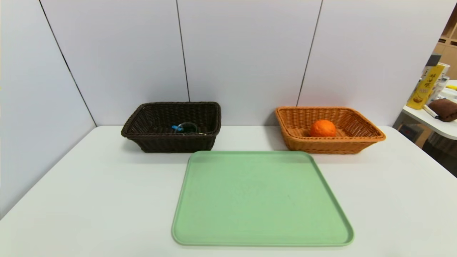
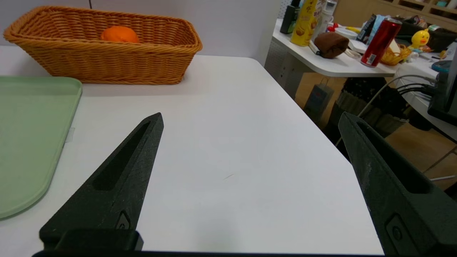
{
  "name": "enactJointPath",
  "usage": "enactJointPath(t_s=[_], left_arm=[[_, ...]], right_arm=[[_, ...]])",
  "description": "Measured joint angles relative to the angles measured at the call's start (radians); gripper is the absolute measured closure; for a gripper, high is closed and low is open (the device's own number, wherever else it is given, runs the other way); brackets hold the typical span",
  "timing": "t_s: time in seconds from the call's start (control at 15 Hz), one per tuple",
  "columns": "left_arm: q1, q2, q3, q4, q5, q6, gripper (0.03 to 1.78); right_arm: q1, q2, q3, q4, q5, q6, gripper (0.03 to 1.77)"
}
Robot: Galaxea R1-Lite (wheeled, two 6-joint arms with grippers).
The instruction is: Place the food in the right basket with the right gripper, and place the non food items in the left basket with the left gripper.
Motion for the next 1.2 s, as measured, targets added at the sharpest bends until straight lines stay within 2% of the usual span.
enactJointPath(t_s=[0.2, 0.4, 0.53, 0.8, 1.0, 1.2], left_arm=[[-0.003, -0.051, 0.007, 0.061, -0.031, 0.031, 0.12], [-0.004, -0.081, 0.027, 0.061, -0.065, 0.044, 0.12], [-0.004, -0.089, 0.043, 0.057, -0.084, 0.048, 0.12], [-0.005, -0.091, 0.119, -0.005, -0.100, 0.069, 0.12], [-0.005, -0.092, 0.203, -0.122, -0.101, 0.075, 0.12], [-0.005, -0.092, 0.257, -0.158, -0.101, 0.089, 0.12]], right_arm=[[-0.002, -0.080, 0.001, 0.074, 0.083, -0.005, 0.10], [-0.004, -0.181, -0.007, 0.206, 0.211, -0.006, 0.11], [-0.004, -0.215, -0.006, 0.236, 0.277, -0.006, 0.10], [-0.005, -0.239, 0.030, 0.230, 0.319, 0.015, 0.10], [-0.005, -0.243, 0.039, 0.232, 0.337, 0.010, 0.10], [-0.005, -0.244, 0.040, 0.235, 0.345, 0.007, 0.10]])
